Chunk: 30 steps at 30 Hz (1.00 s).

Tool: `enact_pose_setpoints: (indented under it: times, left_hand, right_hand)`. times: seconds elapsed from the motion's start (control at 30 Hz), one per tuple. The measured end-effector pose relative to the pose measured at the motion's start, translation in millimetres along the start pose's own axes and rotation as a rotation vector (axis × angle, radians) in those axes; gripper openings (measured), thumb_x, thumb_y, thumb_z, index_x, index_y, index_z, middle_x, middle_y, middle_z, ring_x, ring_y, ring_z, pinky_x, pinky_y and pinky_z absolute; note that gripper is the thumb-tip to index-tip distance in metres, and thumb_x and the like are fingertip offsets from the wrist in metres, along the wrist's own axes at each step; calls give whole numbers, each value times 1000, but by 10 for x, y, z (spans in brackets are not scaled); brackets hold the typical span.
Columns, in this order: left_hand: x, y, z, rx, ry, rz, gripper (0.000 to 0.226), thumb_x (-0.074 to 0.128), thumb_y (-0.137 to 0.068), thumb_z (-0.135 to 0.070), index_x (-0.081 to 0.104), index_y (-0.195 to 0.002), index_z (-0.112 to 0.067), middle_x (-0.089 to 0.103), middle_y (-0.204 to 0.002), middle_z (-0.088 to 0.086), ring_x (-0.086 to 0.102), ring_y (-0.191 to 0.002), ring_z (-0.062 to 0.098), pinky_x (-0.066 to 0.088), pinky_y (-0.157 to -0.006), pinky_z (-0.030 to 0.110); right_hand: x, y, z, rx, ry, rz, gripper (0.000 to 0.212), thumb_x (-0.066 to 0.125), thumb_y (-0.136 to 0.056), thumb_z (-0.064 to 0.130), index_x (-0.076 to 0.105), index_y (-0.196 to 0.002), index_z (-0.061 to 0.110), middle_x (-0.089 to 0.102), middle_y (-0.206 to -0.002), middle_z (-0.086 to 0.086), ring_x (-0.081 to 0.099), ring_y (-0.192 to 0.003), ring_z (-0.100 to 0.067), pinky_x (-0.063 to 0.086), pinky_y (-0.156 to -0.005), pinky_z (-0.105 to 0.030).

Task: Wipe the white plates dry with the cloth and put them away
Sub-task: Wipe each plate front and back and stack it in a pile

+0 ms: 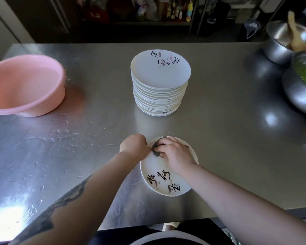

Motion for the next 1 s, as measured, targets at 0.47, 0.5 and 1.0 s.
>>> enact_pose_setpoints:
  times: [0.47,0.5,1.0]
  left_hand:
    - [62,160,508,-210,391,-79,19,62,-75,-16,61,-58,-10,60,-40,0,58,-47,20,43,-53,21]
    - [65,160,519,-210,392,-86,19,62,-76,-16,62,-58,-9,60,-40,0,59,-47,20,43,-53,22]
    - [39,1043,-104,564,223,-446,16,74,-77,-26,72,-93,-26,69,-98,-12,66,-91,15,53,-73,28]
  right_hand:
    - [-205,506,-567,269,115,167,35,53,-82,8,73,-88,35,61,-102,21,46,-102,-10,41,-64,-23]
    - [-136,576,-516,261,90,204,33,54,-82,9,73,-90,35,62,-103,18,47,-103,-10,46,-72,-27]
    - [-745,1010,-665,450,-635,-252,43,68,-78,-4,73,-84,38,72,-80,22,67,-82,3,49,-74,-12]
Point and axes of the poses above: each hand's wrist, its own y-axis away from the middle knuckle, its own x-axis out of the palm, z = x × y, the point moved 10 cm from there along -y, towards the middle knuckle
